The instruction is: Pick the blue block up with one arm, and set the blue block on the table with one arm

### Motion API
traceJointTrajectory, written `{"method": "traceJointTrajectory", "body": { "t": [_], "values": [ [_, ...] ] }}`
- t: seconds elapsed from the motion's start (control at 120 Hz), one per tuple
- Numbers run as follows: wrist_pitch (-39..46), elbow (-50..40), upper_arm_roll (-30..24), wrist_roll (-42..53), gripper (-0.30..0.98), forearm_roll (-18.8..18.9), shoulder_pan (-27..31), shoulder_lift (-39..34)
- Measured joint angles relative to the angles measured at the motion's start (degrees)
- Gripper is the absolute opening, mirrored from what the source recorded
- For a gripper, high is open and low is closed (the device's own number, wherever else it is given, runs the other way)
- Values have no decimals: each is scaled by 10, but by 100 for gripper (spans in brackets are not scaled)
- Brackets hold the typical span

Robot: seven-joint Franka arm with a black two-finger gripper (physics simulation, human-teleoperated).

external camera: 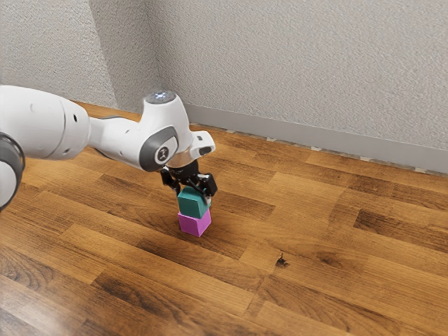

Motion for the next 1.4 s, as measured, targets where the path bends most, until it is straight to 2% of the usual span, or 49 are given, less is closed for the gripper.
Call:
{"method": "traceJointTrajectory", "body": {
  "t": [0.117,0.308,0.4,0.558,0.758,0.825,1.0,1.192,1.4],
  "values": [
    [2,1,0,3,67,-1,0,-1],
    [3,-2,0,6,45,-12,0,-8],
    [3,-3,0,5,39,-15,0,-12],
    [1,-40,0,-2,36,-12,1,-68],
    [-19,-53,0,-11,36,-6,90,-93],
    [-24,-44,0,-13,36,-5,109,-80],
    [-27,33,0,-17,37,-7,151,15],
    [-24,111,-1,-19,38,-10,170,95],
    [-11,127,-1,-20,38,-11,176,119]
  ]
}}
